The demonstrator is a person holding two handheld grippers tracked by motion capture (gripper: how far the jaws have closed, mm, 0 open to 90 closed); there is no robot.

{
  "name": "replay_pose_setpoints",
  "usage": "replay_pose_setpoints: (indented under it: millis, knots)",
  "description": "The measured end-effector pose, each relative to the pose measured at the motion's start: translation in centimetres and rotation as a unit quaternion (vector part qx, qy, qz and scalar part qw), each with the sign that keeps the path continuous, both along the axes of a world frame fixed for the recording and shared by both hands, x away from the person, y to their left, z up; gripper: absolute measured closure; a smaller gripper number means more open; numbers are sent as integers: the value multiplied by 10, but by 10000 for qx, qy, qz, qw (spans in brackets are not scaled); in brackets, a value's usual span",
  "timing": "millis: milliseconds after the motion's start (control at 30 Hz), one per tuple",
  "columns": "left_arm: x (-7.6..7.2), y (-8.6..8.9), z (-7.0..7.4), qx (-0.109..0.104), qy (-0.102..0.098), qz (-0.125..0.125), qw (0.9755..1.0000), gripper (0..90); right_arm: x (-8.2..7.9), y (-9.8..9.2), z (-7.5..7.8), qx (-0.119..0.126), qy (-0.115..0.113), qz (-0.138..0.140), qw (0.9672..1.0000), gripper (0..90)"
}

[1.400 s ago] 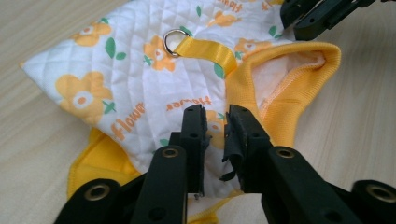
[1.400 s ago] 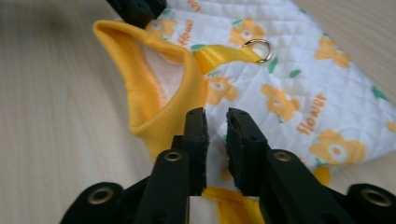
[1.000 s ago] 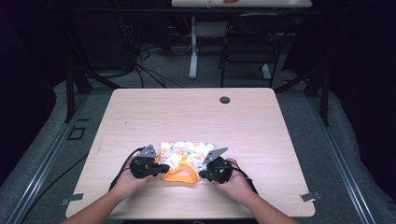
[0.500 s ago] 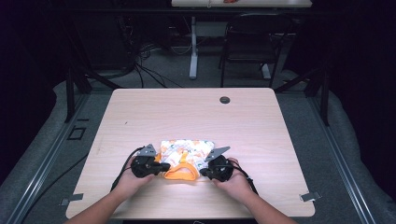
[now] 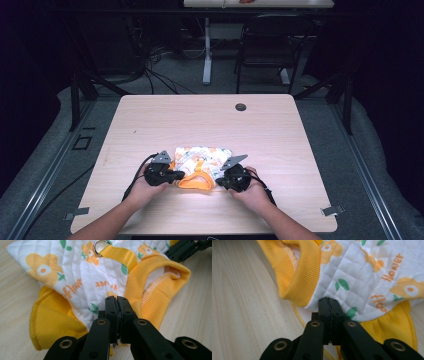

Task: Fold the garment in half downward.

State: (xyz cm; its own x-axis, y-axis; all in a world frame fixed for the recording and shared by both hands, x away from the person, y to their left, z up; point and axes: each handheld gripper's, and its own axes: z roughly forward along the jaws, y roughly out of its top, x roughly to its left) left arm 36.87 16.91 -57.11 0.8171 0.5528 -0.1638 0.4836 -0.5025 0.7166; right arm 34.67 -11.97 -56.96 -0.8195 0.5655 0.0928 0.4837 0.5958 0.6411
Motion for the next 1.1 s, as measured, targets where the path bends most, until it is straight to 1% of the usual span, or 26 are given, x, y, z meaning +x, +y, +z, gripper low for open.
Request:
replay_pose_setpoints:
  millis: [33, 200, 233, 267, 333, 367, 400, 467, 533, 700, 733, 767, 800, 833, 867, 933, 1000, 1067, 1100]
  knots:
    - [0, 0, 0, 0, 0, 0, 10000, 876, 0, 0, 0, 0, 0, 0, 10000, 900]
    - [6, -2, -1, -128, 72, 92, 9999, 876, 2, -2, 1, -14, 1, -54, 10000, 900]
    - [6, -2, -1, -128, 72, 92, 9999, 876, 3, -3, 0, -15, -12, -54, 10000, 900]
    - [9, -4, 0, -74, 23, 93, 9999, 876, 4, -4, 1, -22, 5, -60, 10000, 900]
    - [11, -7, 1, -8, -12, 107, 9999, 875, 6, -4, 0, 21, 1, -136, 9999, 900]
    - [11, -7, 1, -8, -12, 107, 9999, 875, 7, -5, 1, -7, 6, -145, 9999, 900]
    - [14, -10, 1, -7, -24, 141, 9999, 875, 8, -6, 0, 29, 23, -155, 9999, 900]
    - [17, -11, 0, -76, 45, 191, 9998, 875, 10, -8, 1, 33, 24, -194, 9998, 900]
    - [21, -12, 0, -84, 43, 237, 9997, 875, 13, -10, 1, 32, 35, -254, 9997, 900]
    - [27, -18, 1, -64, 36, 313, 9995, 875, 23, -13, 4, -45, -8, -350, 9994, 900]
    - [29, -19, 1, -42, 4, 334, 9994, 875, 25, -14, 5, -63, -25, -360, 9993, 900]
    - [31, -20, 1, -67, -3, 386, 9992, 875, 28, -14, 5, -54, -22, -405, 9992, 900]
    - [33, -20, 1, -88, 36, 412, 9991, 875, 31, -15, 5, -97, -28, -430, 9990, 900]
    - [33, -20, 1, -88, 36, 412, 9991, 875, 34, -16, 5, -109, -32, -436, 9990, 900]
    - [37, -22, 0, -99, -9, 499, 9987, 875, 37, -17, 5, -121, -24, -475, 9988, 900]
    - [40, -23, 0, -120, 22, 582, 9982, 874, 44, -17, 5, -118, -32, -565, 9983, 900]
    - [44, -25, -1, -127, -1, 633, 9979, 874, 51, -18, 4, -100, -22, -622, 9980, 900]
    - [48, -26, -1, -120, -25, 692, 9975, 874, 57, -17, 2, -100, -59, -656, 9978, 900]
    - [50, -26, -1, -152, -16, 733, 9972, 874, 60, -17, 2, -89, -67, -679, 9976, 900]
